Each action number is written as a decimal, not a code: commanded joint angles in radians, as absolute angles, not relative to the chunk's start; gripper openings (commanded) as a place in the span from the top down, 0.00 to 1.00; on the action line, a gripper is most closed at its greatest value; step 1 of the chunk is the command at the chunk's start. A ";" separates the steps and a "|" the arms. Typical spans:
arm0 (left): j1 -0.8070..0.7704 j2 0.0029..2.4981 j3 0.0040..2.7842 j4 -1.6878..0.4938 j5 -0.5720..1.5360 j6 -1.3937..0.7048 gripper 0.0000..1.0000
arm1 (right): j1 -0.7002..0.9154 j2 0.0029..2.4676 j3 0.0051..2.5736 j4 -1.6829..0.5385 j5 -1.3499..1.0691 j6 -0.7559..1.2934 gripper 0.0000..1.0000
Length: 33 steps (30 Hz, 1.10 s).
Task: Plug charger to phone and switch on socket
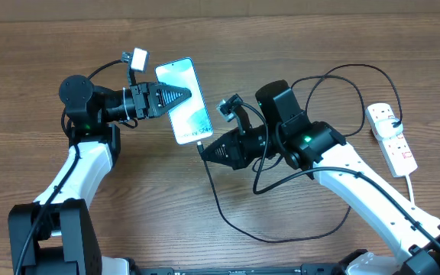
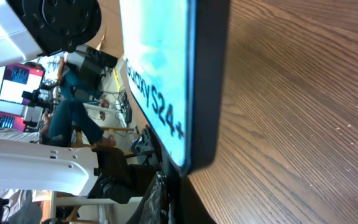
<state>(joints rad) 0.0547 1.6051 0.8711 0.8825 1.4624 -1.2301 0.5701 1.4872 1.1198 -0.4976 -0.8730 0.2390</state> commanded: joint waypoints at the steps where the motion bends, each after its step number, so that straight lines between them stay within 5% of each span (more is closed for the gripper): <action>1: 0.059 1.599 0.887 0.886 1.452 -1.211 0.96 | 0.575 1.465 1.125 -0.487 -0.876 0.232 0.96; 33: 0.059 1.599 0.887 0.887 1.515 -1.211 0.96 | 0.572 1.466 1.125 -0.406 -0.897 0.239 0.96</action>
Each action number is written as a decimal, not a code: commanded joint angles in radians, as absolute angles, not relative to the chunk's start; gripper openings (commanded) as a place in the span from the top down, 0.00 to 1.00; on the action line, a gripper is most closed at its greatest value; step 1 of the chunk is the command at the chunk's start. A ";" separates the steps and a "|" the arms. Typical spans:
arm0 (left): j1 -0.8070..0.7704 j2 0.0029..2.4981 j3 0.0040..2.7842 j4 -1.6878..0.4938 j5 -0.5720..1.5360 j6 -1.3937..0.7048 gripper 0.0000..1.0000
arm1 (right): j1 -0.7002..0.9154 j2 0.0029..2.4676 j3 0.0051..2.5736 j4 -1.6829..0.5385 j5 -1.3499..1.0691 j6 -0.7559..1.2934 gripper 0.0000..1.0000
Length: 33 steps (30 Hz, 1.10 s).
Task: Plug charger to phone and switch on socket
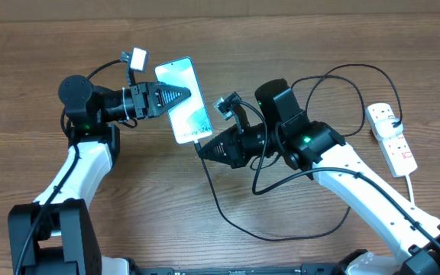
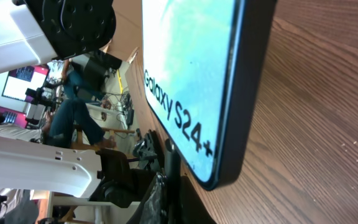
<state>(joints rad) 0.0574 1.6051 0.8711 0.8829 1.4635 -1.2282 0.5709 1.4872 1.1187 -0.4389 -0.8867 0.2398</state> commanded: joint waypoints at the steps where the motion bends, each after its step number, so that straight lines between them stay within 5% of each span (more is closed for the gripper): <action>1: 0.059 1.599 0.887 0.887 1.518 -1.211 0.96 | 0.569 1.466 1.125 -0.405 -0.890 0.239 0.96; 33: 0.030 1.599 0.887 0.906 1.535 -1.206 0.96 | 0.500 1.472 1.125 -0.313 -0.841 0.236 0.96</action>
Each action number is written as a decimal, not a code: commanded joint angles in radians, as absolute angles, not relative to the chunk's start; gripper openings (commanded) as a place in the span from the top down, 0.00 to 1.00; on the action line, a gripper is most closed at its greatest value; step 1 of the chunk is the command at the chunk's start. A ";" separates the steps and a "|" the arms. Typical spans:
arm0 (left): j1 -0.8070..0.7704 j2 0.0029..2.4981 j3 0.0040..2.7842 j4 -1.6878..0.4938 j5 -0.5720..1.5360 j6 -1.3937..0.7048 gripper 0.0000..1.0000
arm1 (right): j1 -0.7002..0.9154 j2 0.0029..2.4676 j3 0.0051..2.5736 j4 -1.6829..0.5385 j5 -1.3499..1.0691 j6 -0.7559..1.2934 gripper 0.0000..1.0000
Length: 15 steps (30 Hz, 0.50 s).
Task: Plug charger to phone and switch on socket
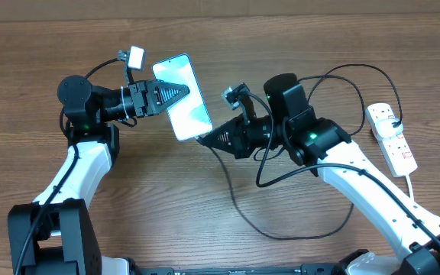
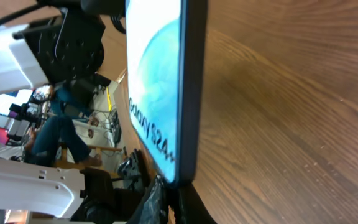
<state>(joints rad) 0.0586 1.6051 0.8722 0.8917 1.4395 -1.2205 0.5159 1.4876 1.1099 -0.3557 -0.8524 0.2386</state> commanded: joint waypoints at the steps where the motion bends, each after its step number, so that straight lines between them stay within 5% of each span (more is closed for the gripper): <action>1: 0.030 1.599 0.887 0.915 1.533 -1.208 0.96 | 0.500 1.472 1.125 -0.301 -0.854 0.236 0.96; 9: 0.032 1.599 0.887 0.921 1.406 -1.220 0.96 | 0.504 1.478 1.125 -0.347 -0.858 0.234 0.96; 13: 0.059 1.599 0.888 0.921 1.332 -1.220 0.96 | 0.515 1.482 1.122 -0.558 -0.580 0.168 0.96; 15: 0.088 1.599 0.888 0.921 1.311 -1.220 0.96 | 0.534 1.496 1.114 -0.617 -0.424 0.154 0.84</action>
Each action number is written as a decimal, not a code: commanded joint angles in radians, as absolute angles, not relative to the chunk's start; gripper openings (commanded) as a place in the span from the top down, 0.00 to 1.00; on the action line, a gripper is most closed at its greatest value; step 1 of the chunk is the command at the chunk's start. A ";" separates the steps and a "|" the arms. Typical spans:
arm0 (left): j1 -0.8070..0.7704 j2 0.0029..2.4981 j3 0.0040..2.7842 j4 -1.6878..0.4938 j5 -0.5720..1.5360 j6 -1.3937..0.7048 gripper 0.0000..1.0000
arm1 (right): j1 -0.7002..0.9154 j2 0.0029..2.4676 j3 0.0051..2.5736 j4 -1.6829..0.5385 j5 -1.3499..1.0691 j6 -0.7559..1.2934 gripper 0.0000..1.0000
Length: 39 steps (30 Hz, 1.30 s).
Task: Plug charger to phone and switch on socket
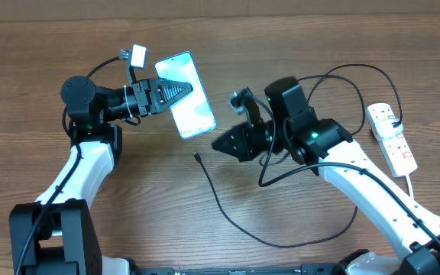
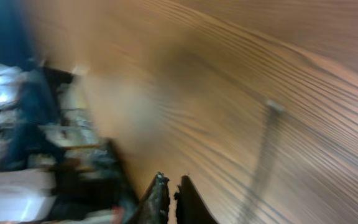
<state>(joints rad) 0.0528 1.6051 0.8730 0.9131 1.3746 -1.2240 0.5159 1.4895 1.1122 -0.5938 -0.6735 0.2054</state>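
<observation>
A phone (image 1: pixel 193 114) with a lit blue screen is held off the table, tilted, with my left gripper (image 1: pixel 188 92) shut on its upper part. The black charger cable's plug (image 1: pixel 196 156) lies loose on the wood below the phone's lower end; in the blurred right wrist view the plug (image 2: pixel 272 107) also lies on the table. My right gripper (image 1: pixel 217 145) sits to the right of the plug, apart from it, with its jaws together (image 2: pixel 169 183) and nothing between them. The white socket strip (image 1: pixel 392 137) rests at the far right.
The black cable (image 1: pixel 235 218) trails from the plug in a wide loop across the near table under my right arm. Another black lead (image 1: pixel 357 69) arcs from the socket strip behind that arm. The table's far edge runs along the top.
The plug, at the phone's lower end between my right gripper's fingers, now lies loose on the table. My right gripper has drawn back to the right, and the phone has shifted slightly.
My left gripper held the phone tilted throughout. My right gripper held the plug just below the phone's lower edge, then closer, then right at the edge with the phone raised a little. Now the plug is out of the fingers and on the table.
</observation>
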 commanded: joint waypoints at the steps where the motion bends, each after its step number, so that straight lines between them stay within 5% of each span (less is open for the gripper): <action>1: 0.110 1.599 0.888 0.921 1.302 -1.219 0.96 | 0.547 1.505 1.110 -0.624 -0.380 0.149 0.73; 3: 0.159 1.599 0.887 0.916 1.290 -1.219 0.96 | 0.579 1.539 1.103 -0.614 -0.332 0.114 0.52; 7: 0.271 1.599 0.887 0.881 1.317 -1.238 0.96 | 0.635 1.638 1.103 -0.562 -0.295 0.103 0.25; 15: 0.368 1.599 0.887 0.800 1.479 -1.185 0.95 | 0.736 1.819 1.103 -0.385 -0.258 0.137 0.21; 29: 0.368 1.599 0.887 0.800 1.486 -1.177 0.96 | 0.818 1.995 1.114 -0.212 -0.083 0.164 0.36; 39: 0.366 1.599 0.887 0.792 1.493 -1.174 0.96 | 0.838 2.056 1.131 -0.327 -0.050 0.226 0.73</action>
<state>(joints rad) 0.3672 1.6051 0.8730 0.7853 1.4746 -1.1973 0.8265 1.9907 1.1587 -0.2737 -0.0521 0.1772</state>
